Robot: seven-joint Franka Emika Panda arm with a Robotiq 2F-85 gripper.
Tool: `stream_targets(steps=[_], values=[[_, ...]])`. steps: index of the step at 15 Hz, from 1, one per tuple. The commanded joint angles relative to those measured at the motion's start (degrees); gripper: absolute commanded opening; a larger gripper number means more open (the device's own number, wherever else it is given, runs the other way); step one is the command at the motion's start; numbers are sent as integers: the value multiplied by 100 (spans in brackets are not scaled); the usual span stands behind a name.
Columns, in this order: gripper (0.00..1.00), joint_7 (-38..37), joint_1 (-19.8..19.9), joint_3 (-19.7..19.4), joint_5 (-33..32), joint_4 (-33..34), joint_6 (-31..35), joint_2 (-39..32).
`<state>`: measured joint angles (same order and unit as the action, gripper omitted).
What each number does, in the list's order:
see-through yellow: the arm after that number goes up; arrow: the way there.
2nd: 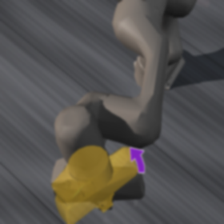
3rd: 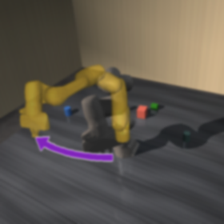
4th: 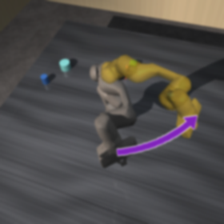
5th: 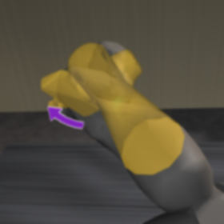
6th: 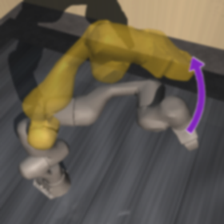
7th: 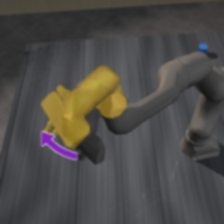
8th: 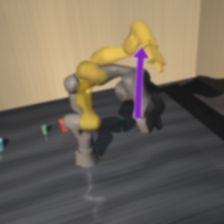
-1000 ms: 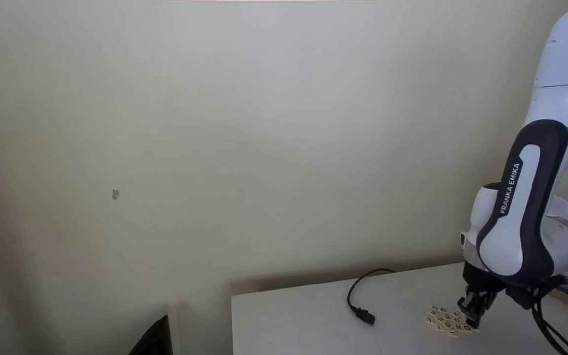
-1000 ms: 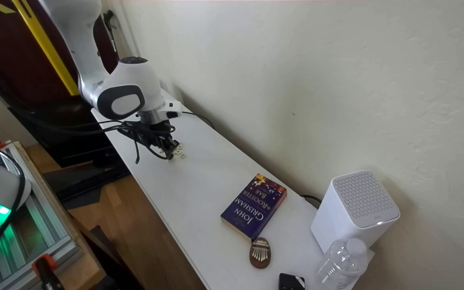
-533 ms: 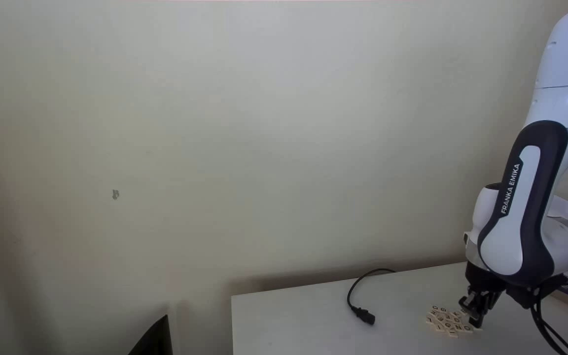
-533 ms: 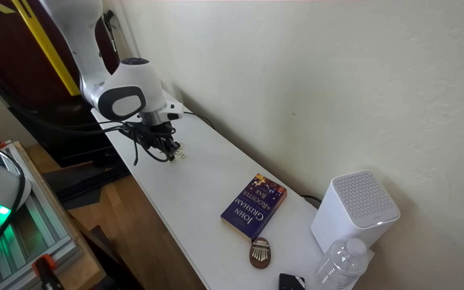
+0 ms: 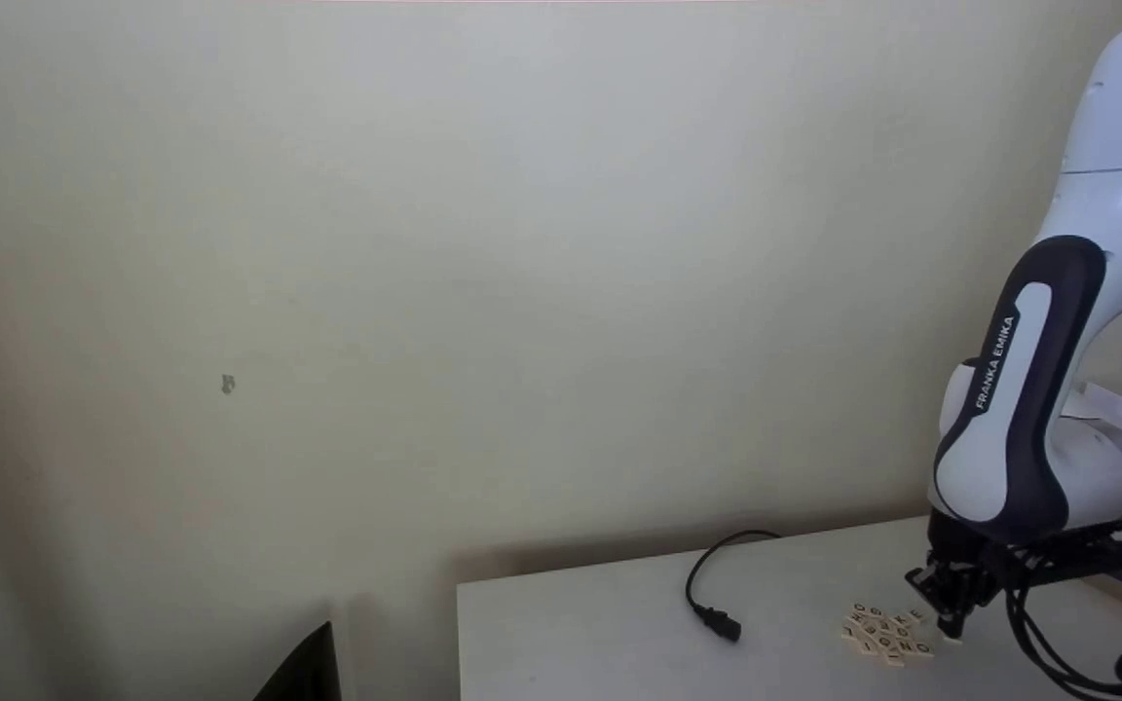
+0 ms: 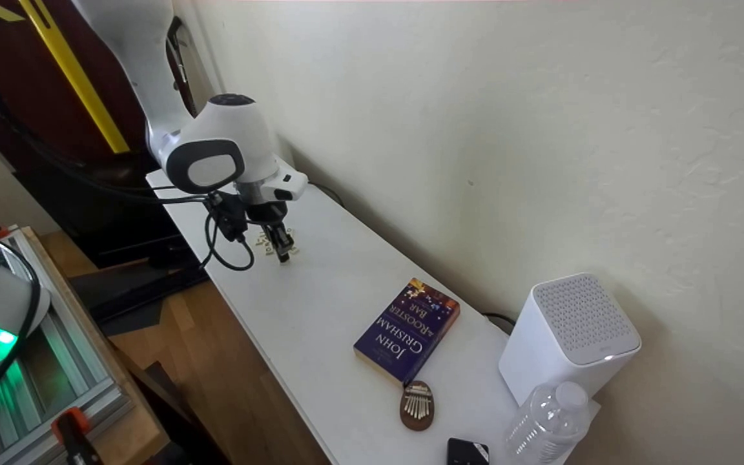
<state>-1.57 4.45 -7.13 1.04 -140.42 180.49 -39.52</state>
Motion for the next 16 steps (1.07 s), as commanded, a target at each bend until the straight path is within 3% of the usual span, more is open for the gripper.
stream_targets(steps=[1,16], values=[[0,-518,70,-17,450,304,-501,-177],[0,-2693,474,163,2415,1156,-1625,-353]])
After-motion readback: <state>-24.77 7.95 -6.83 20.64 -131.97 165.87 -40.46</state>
